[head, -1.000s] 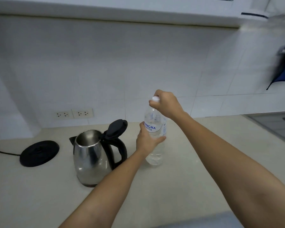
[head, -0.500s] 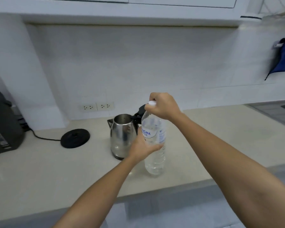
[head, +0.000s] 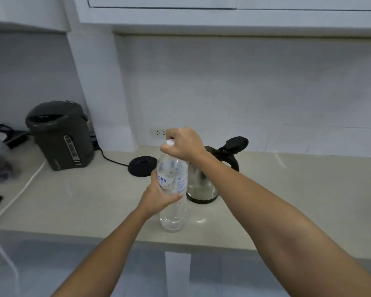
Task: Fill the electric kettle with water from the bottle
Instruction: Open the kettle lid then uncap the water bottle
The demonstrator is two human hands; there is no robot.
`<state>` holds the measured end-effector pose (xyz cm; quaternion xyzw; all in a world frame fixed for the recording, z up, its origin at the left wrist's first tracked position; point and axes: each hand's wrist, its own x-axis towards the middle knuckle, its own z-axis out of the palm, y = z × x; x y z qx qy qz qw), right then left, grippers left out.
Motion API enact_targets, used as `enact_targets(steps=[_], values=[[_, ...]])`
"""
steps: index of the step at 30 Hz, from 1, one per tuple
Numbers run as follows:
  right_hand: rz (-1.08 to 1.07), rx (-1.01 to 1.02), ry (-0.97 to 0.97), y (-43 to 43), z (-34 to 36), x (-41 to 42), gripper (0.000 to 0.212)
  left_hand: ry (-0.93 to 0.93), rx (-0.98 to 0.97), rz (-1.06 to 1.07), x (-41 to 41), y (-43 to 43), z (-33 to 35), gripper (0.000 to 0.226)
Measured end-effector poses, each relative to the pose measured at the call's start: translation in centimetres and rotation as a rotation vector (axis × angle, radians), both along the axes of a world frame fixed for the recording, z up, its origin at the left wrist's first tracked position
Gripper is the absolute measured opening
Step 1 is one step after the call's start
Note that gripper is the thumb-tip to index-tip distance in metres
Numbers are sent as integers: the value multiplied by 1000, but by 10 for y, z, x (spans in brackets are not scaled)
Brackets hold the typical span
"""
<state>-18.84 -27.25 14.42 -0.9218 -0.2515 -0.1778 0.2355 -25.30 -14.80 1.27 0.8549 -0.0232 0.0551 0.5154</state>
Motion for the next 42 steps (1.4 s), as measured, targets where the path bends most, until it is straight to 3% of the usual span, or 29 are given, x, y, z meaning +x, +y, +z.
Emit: enact_targets(steps=[7,12,15,21,26,30,34,36,40,42], values=[[74,-54,100,32,-4,7,29,-12,-71,269,0,1,-1,102],[54,-285,165,22,22,11,48,-40,-110,311,3,-7,-9,98],[97,-341,207,19,25,10,37,-25,-140,323,0,-14,-18,101],[333,-373,248,11,22,10,24,16,-56,368,-1,-9,-29,80],[429,-563,275,1,42,14,18,42,-17,313,2,-5,-26,81],[415,-529,314,-1,50,11,33,56,-14,297,4,-3,-23,85],[196,-536,204,13,46,7,61,45,-37,317,4,-4,-29,82],[161,-586,147,20,43,8,53,37,-56,324,3,-5,-31,81],[298,-590,206,18,46,12,22,28,-83,321,5,-4,-36,82],[385,-553,216,9,50,15,22,23,-84,320,6,-4,-38,83]])
